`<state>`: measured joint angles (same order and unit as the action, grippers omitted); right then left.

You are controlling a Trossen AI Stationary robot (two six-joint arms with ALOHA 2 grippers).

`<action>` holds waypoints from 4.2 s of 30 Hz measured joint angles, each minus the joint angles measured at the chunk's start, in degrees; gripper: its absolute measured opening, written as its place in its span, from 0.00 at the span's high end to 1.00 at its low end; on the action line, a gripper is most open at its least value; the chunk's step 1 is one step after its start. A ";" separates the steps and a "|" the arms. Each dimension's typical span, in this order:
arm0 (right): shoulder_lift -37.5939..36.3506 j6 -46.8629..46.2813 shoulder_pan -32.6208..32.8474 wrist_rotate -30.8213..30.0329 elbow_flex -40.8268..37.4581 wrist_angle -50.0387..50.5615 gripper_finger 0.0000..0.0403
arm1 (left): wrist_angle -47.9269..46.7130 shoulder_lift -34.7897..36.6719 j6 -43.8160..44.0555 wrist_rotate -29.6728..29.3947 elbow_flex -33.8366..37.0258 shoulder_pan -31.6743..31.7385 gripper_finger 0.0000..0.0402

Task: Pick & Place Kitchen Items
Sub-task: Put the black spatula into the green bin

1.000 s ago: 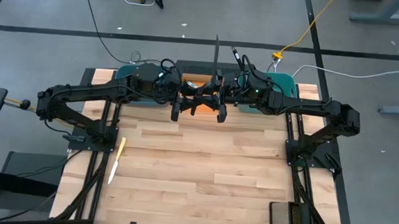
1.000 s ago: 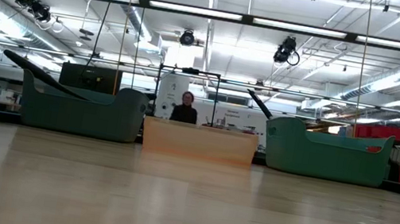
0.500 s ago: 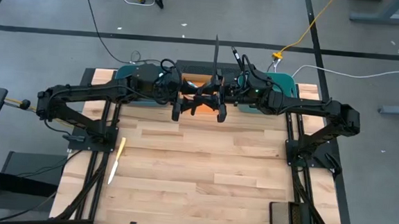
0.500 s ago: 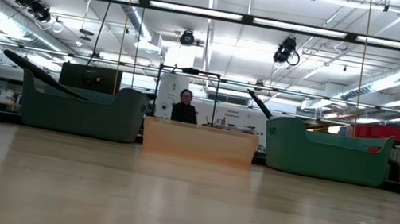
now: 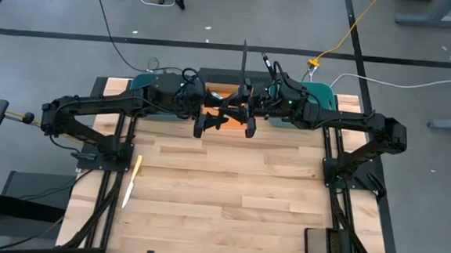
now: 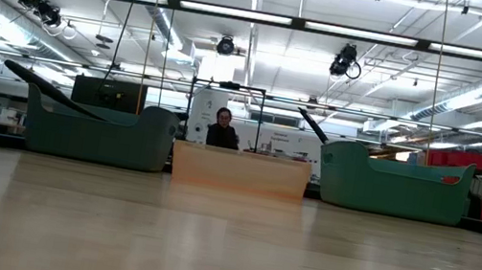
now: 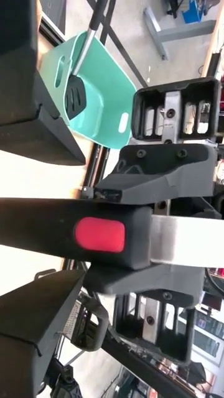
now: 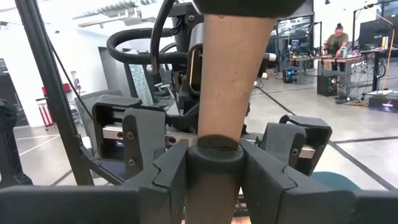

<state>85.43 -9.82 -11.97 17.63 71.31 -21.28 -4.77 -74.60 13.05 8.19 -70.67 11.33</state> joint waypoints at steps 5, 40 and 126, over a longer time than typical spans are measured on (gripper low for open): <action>0.00 -0.20 0.00 0.01 0.00 -0.06 0.69 | -0.78 0.85 -0.46 -0.79 0.00 0.00 0.27; -2.29 0.35 0.00 1.42 0.00 1.48 0.69 | -7.87 12.34 -0.29 -4.61 -0.02 0.24 0.27; -45.49 13.33 -3.28 -22.80 -0.24 66.33 0.69 | -7.82 16.41 -7.78 -6.06 -0.02 0.24 0.98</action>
<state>39.94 3.50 -15.25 -5.18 71.07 45.05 -12.60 -58.19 5.28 2.13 -70.70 11.57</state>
